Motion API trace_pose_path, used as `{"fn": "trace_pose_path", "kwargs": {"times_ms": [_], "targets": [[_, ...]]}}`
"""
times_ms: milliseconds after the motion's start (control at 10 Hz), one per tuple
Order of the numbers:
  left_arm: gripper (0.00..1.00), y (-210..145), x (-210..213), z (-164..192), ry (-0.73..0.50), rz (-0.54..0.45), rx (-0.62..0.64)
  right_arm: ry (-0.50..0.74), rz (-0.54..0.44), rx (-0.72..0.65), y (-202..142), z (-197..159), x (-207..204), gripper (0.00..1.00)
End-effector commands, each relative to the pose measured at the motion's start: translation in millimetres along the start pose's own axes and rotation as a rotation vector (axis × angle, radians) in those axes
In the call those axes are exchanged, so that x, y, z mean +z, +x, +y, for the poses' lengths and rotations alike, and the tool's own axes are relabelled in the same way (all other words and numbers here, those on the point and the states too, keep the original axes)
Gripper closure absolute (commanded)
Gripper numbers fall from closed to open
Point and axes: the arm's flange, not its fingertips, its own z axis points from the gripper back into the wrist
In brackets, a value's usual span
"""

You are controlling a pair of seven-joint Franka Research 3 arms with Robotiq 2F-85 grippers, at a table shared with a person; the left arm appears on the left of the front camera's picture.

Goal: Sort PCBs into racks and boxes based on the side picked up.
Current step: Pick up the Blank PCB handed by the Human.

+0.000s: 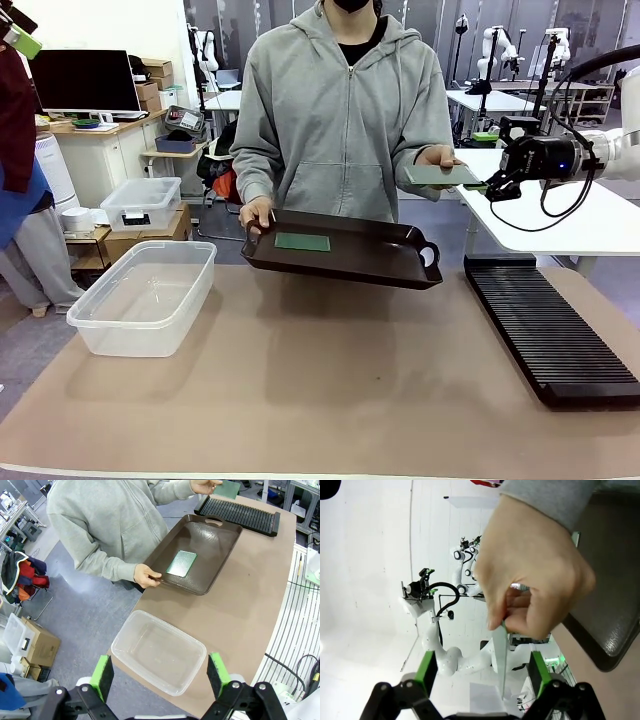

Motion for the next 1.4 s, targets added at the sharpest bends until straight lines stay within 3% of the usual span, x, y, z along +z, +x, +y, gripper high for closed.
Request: {"fn": "trace_pose_path", "kwargs": {"times_ms": [0,100,200,300,500,1300], "targets": [[0.0,-0.9,-0.4,-0.3,0.001,0.004,0.0,0.03,0.025,0.031,7.2,-1.5,-5.3,0.07],[0.0,-0.9,-0.4,-0.3,0.001,0.004,0.0,0.035,0.037,0.047,10.2,-1.4,-6.8,0.11],[0.0,-0.9,-0.4,-0.3,0.001,0.004,0.0,0.046,0.056,0.055,13.2,-1.8,-10.4,0.23],[0.0,-0.9,-0.4,-0.3,0.001,0.004,0.0,0.05,0.067,0.057,14.5,-1.8,-12.0,0.7],[0.0,-0.9,-0.4,-0.3,0.001,0.004,0.0,0.059,0.076,0.059,14.3,-1.0,-11.0,1.0],[0.0,-0.9,-0.4,-0.3,0.001,0.004,0.0,0.069,0.119,0.024,11.6,-0.6,-9.4,1.0]]}}
